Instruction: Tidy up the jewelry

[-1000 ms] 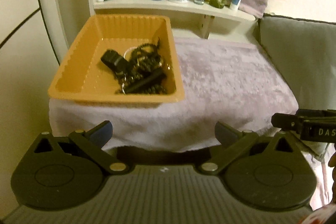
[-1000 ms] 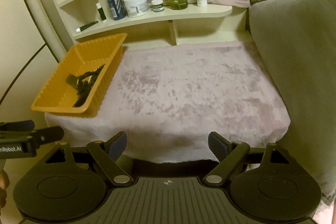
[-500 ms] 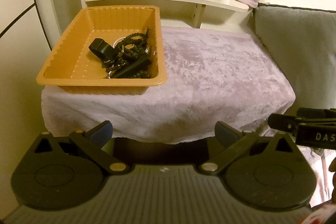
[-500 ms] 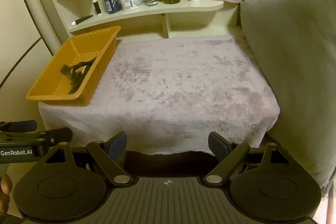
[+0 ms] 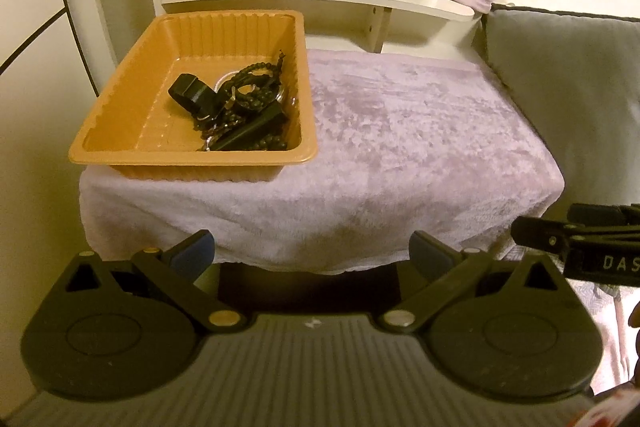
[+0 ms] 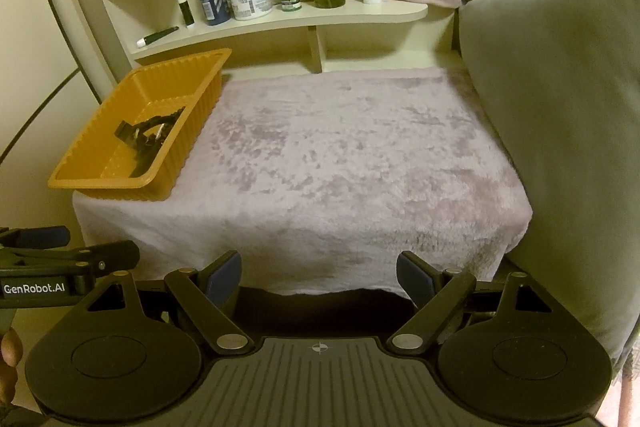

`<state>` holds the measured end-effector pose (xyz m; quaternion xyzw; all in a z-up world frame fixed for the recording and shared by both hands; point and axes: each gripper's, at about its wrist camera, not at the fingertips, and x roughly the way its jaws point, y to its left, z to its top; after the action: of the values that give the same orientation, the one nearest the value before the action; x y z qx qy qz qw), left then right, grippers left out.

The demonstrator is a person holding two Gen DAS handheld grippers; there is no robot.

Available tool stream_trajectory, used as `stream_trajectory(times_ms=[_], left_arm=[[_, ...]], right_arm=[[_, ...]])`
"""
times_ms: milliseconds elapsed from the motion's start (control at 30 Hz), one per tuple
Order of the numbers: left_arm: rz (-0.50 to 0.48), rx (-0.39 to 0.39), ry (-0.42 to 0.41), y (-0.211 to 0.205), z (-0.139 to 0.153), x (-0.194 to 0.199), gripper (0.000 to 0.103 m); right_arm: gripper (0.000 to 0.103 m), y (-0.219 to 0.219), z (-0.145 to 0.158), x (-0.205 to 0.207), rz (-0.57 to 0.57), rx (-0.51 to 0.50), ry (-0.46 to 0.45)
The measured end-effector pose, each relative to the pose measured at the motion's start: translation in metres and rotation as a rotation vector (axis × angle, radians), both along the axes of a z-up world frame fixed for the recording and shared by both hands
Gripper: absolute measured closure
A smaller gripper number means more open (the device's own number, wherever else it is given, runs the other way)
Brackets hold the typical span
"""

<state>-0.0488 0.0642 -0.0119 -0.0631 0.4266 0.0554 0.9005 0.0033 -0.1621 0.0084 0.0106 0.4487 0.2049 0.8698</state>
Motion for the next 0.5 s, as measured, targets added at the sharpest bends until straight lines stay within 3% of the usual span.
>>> stream_trajectory(times_ms=[500], left_arm=[[-0.007, -0.001, -0.005, -0.0013, 0.0016, 0.0005, 0.0]], right_arm=[[0.019, -0.0005, 0.0019, 0.0016, -0.001, 0.0, -0.004]])
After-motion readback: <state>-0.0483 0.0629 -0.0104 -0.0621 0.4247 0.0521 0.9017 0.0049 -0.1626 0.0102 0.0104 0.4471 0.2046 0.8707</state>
